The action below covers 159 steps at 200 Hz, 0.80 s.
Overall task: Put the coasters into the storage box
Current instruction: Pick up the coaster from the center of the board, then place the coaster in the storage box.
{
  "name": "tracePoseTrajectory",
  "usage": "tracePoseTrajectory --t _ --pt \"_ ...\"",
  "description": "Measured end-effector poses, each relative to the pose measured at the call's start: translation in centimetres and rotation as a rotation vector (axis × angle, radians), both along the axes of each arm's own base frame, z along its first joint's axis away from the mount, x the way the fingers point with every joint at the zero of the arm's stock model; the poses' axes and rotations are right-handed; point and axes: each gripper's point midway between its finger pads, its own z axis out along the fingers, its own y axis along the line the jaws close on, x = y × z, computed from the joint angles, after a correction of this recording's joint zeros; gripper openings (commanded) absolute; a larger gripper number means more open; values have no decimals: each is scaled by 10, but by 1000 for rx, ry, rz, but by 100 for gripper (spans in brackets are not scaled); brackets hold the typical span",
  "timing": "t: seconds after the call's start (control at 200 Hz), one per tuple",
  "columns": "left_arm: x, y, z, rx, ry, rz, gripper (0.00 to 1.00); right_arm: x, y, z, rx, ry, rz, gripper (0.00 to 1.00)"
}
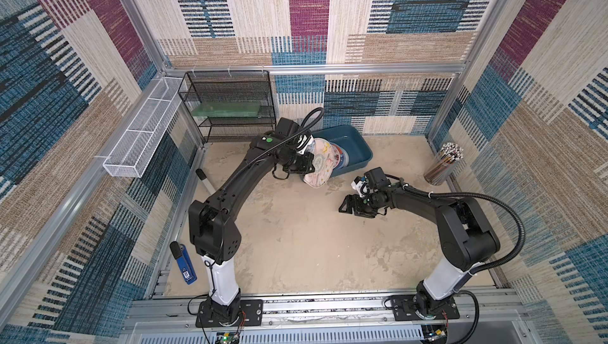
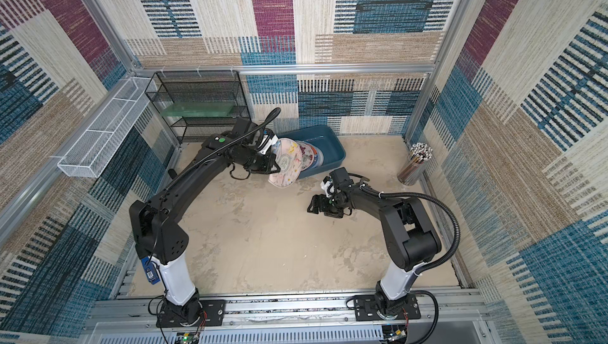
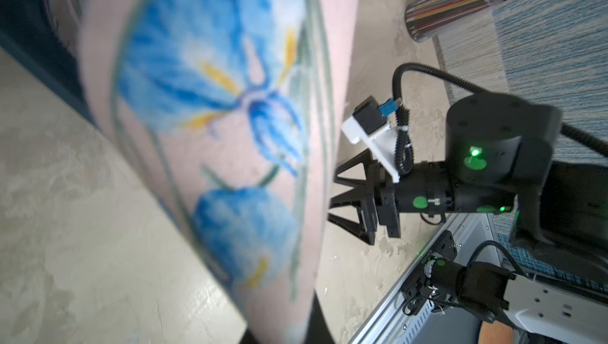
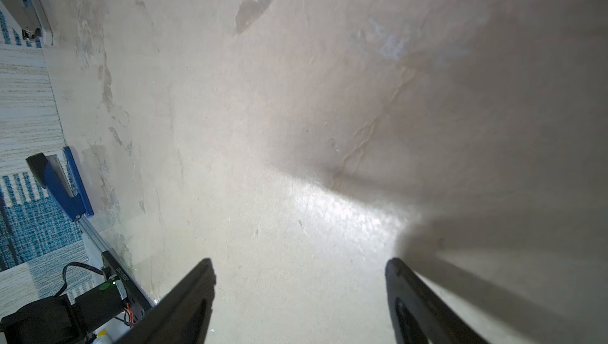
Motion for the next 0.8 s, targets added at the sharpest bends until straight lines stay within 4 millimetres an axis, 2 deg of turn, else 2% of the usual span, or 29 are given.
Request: tracePoseTrajectory --t 0.12,0.295,0.386,0.536,0.736,0.796 --pt "37 -20 9 -25 -66 -27 2 1 -2 4 4 -12 -5 84" --pt "85 -46 -6 -54 -114 -42 2 3 -9 13 12 -32 -25 84" --pt "103 -55 -27 -55 -116 -41 2 0 -15 15 12 -33 -39 84" --pt "126 -57 -76 -45 -80 -16 2 -8 -25 17 9 -26 -59 84" --pt "158 -38 -128 -34 -28 91 2 -14 -38 23 6 -23 -86 85" --pt "162 -32 -137 -14 -23 114 8 -14 -41 24 5 -24 -92 85"
